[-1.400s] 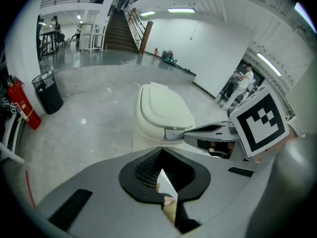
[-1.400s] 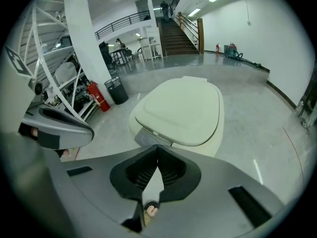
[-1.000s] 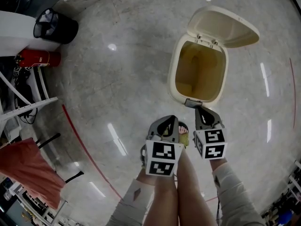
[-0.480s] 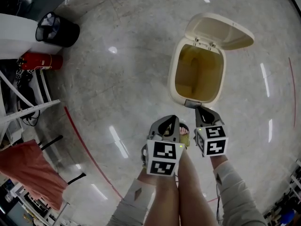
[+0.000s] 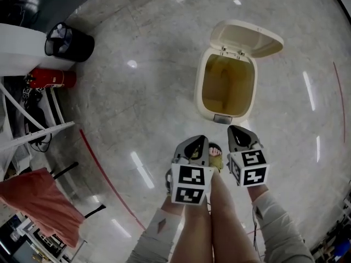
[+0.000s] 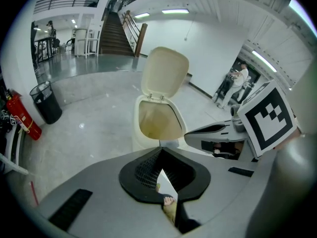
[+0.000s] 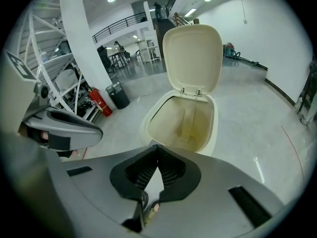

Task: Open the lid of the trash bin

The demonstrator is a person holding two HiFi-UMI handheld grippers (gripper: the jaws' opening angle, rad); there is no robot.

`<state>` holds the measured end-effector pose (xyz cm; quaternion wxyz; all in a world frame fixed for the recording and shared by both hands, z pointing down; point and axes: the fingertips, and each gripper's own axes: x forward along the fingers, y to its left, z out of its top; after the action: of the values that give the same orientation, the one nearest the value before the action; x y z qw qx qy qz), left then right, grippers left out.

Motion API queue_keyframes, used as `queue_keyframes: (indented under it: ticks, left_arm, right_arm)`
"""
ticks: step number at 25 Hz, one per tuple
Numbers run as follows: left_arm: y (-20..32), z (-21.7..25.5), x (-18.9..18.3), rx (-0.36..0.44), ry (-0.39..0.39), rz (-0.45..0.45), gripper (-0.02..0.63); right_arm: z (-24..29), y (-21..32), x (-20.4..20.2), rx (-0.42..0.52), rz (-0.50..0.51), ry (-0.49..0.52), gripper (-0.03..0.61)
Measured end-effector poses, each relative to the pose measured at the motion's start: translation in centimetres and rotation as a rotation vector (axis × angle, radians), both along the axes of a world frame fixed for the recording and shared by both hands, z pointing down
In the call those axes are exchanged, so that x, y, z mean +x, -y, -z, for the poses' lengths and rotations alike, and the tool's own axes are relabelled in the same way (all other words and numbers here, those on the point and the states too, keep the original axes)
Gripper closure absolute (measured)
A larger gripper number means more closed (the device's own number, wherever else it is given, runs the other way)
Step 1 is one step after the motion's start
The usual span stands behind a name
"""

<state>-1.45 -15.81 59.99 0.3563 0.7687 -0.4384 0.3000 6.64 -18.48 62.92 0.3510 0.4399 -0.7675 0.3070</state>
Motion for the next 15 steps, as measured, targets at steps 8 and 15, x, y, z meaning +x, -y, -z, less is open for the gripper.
queue_keyframes:
  ticks: [8,15]
  left_arm:
    - [-1.2,2.9,-0.4,-0.005,-0.026,0.003,0.609]
    - [-2.8,5.1,-0.9,-0.011,-0.039,0.005,0.609]
  right_arm:
    - [5.3,-1.9,-1.1,0.035,-0.024,0.071,0.583]
    - [8.8,-3.9,-1.5,0.052,-0.046,0.106,0.582]
